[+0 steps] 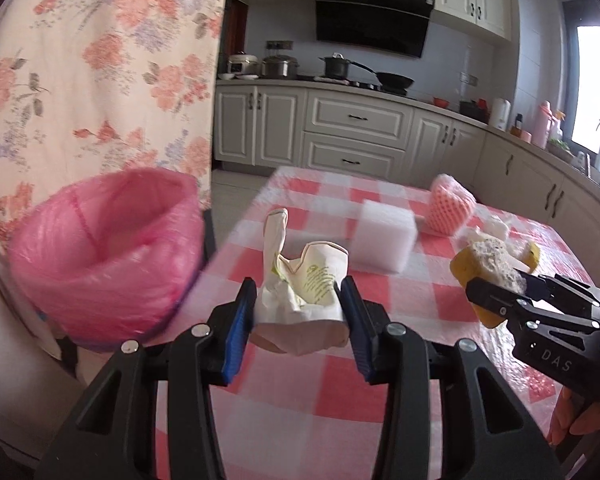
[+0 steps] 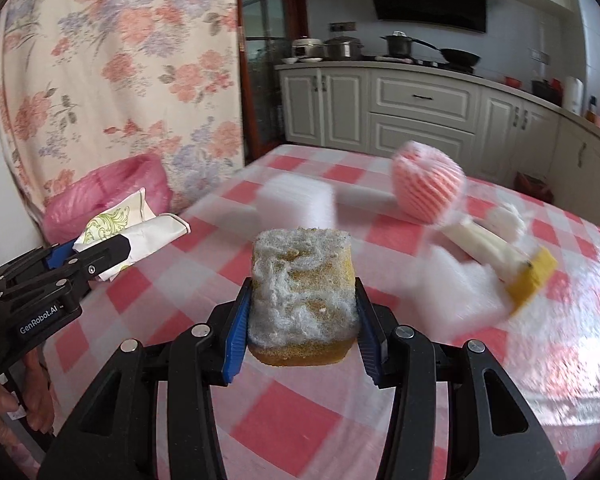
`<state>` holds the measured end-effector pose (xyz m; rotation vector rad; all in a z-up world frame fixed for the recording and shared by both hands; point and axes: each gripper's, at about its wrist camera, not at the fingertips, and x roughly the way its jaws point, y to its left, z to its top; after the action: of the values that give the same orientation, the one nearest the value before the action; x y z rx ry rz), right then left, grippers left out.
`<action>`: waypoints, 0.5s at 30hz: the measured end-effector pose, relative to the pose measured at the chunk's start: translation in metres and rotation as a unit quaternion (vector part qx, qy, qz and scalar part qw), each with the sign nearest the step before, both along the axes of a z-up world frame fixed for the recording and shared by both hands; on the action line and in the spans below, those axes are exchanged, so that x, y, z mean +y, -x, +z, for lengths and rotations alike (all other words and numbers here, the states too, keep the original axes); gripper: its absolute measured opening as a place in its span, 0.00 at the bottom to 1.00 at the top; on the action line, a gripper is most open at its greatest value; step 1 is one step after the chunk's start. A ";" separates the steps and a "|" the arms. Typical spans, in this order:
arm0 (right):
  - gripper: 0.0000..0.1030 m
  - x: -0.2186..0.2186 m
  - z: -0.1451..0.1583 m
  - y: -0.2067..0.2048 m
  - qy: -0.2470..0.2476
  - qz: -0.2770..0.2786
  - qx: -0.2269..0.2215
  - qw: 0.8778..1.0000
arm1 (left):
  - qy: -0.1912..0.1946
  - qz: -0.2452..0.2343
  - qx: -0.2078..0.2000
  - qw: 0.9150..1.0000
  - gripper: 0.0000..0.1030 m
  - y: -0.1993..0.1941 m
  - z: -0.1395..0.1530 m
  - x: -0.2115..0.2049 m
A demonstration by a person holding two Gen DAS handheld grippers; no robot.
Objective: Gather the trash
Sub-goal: 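Carry both over the pink bin and open both tools to drop them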
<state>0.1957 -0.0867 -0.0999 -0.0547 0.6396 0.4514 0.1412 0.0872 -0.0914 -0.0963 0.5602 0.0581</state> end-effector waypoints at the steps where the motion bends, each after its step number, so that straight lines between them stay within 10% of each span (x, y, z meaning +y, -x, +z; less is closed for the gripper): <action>1: 0.44 0.010 0.003 -0.002 -0.001 0.013 -0.004 1.000 | -0.004 0.009 -0.007 1.000 0.41 0.004 0.005 0.008; 15: 0.44 0.135 0.045 -0.038 -0.025 0.141 -0.038 0.989 | -0.062 0.113 -0.062 0.990 0.41 0.024 0.056 0.105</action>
<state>0.2334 0.0484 -0.0550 -0.1143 0.5468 0.7353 0.1177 0.1922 -0.0353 -0.0406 0.4173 0.3057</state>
